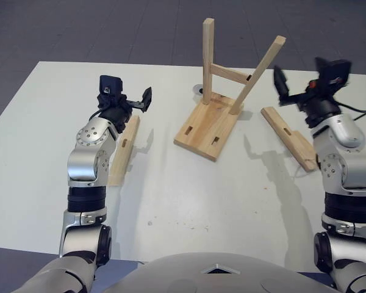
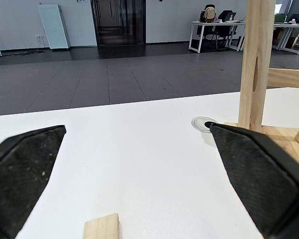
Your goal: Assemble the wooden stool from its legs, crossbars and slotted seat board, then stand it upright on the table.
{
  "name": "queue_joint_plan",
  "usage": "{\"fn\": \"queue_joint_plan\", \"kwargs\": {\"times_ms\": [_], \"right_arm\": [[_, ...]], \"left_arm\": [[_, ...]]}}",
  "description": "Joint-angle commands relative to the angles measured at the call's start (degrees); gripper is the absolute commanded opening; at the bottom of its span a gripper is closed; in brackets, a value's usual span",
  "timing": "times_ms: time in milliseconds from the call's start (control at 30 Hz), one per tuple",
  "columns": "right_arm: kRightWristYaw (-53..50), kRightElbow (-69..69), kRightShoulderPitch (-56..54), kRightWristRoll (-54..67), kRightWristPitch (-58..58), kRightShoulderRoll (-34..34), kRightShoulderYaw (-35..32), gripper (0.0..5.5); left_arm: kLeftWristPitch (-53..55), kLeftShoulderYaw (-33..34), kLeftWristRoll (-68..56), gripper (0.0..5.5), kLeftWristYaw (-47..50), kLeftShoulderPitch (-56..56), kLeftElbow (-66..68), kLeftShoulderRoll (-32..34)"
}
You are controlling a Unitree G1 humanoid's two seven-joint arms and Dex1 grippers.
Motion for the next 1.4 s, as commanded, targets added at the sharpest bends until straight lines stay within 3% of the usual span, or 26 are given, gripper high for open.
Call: {"fn": "queue_joint_plan", "kwargs": {"times_ms": [33, 300, 667, 1133, 1400], "right_arm": [[0.82, -2.8, 3.16, -1.92, 1.59, 3.48, 4.13, 5.39], [-3.67, -7.14, 13.38, -9.9, 11.14, 8.48, 12.94, 5.39], [-11.18, -5.01, 16.07, -17.38, 21.39, 14.42, 12.69, 5.39], [-6.58, -2.49, 13.0, -15.29, 24.94, 19.15, 12.82, 5.39], [-0.57, -6.45, 15.36, -14.41, 27.2, 17.51, 18.2, 5.39]], "left_arm": [[0.89, -2.45, 1.74, 5.4, -0.38, 0.94, -0.84, -0.17], [-0.05, -14.55, 11.69, 5.4, -5.53, 1.15, 1.92, 4.13], [-2.01, -17.19, 14.88, 5.4, -8.26, 4.39, 2.68, 3.62], [-1.65, -24.82, 19.26, 5.4, -12.7, 3.95, 6.97, 1.46], [-1.28, -24.12, 19.17, 5.4, -14.51, 6.43, 0.57, 3.72]]}}
